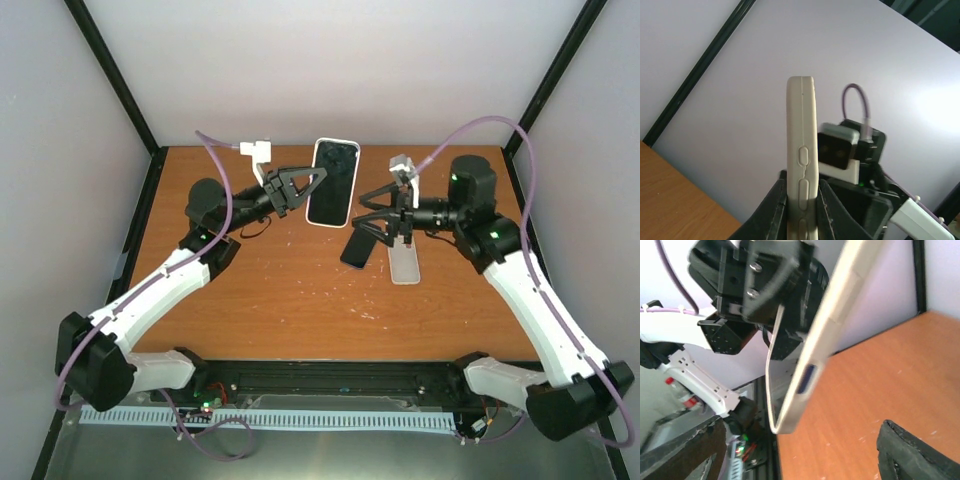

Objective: Take the phone out of the phone case
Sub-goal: Remove the phone case from the phone.

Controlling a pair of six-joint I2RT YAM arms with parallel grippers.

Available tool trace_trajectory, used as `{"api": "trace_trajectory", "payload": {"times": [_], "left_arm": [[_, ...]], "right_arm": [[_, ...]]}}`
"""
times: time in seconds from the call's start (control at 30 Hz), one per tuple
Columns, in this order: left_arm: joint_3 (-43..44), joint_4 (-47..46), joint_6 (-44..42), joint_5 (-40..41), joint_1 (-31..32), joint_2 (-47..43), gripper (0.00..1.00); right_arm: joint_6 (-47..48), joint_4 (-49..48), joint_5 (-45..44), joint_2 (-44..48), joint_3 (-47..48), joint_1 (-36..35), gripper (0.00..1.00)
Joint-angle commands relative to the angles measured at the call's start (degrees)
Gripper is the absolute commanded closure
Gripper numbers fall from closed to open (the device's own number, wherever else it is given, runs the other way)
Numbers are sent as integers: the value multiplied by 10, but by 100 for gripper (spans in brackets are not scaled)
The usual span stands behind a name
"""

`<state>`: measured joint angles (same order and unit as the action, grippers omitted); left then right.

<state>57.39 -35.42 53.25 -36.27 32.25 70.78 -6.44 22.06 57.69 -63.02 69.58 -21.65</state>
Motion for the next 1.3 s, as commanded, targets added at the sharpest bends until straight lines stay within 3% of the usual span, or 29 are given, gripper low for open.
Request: {"api": "trace_trajectory", "payload": {"times": [0.0,0.1,0.33,0.4,0.53,0.67,0.77,0.9,1.17,1.27], "left_arm": [[1,-58,19,-3,1,5,100],[-9,-70,28,-1,1,7,100],[-29,-88,48,-2,0,8,100],[-28,-71,41,-3,0,5,93],[-9,18,-23,-28,-2,-6,65],[38,172,-134,-124,-18,1,48],[87,320,-239,-193,-24,21,48],[80,354,-284,-260,-24,17,54],[135,475,-367,-335,-24,37,70],[152,513,-390,-339,-24,44,62]], "right_arm": [[-22,-12,61,-54,-8,-14,22],[-27,-35,100,-62,-1,-33,35],[-25,-62,98,-48,-7,-48,80],[-12,-47,87,-46,-7,-48,90],[61,26,74,-40,-1,-47,93],[202,187,84,-43,20,-47,94],[312,317,77,-53,40,-47,95],[419,453,76,-85,74,-47,94],[449,516,61,-124,124,-47,95],[472,552,64,-147,151,-47,95]]}}
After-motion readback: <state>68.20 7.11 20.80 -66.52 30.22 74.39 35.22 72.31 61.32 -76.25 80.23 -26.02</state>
